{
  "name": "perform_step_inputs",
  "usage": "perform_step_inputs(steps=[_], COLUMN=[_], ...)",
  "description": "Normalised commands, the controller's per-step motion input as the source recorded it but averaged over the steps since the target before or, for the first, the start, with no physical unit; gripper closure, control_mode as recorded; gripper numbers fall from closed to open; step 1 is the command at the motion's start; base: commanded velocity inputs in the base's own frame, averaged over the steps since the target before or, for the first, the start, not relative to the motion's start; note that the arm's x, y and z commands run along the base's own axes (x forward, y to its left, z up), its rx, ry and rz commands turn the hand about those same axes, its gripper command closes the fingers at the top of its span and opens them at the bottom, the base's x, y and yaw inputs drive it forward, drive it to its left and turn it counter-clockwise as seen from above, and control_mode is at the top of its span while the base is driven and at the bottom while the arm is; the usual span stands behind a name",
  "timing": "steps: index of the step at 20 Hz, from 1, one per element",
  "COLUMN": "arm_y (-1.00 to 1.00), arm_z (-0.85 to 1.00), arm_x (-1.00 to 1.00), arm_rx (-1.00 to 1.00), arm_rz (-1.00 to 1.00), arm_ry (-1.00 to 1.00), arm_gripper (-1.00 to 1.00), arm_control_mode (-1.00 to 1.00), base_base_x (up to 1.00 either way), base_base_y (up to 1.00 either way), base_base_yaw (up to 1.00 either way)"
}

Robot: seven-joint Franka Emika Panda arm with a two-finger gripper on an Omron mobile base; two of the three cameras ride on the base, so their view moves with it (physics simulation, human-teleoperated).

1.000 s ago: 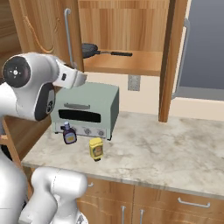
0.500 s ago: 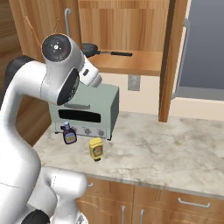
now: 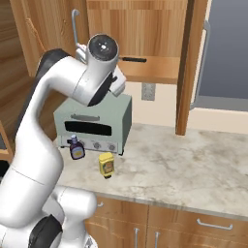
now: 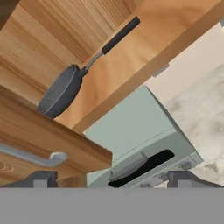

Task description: Pick the pan from the cabinet and place it on the stove. Then turn on the stove burner for the pan.

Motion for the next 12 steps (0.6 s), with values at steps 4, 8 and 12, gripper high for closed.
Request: perform_step_inputs(steps=[4,8,12], arm_y=[-0.02,-0.05,-0.13], arm_z=[-0.23,-0.17,-0.08], arm_x=[0.54,0.57,0.57], arm_rx=[0.09,0.07,0.07], arm_rz=[0.00,0.00,0.00], arm_ry=[0.00,0.00,0.00], arm_gripper=[-1.00,-1.00,-1.00], arm_control_mode=[-1.00,-1.00,-1.00], base_base_x=[0.00,0.00,0.00], base_base_y=[0.00,0.00,0.00], base_base_yaw=[0.00,0.00,0.00])
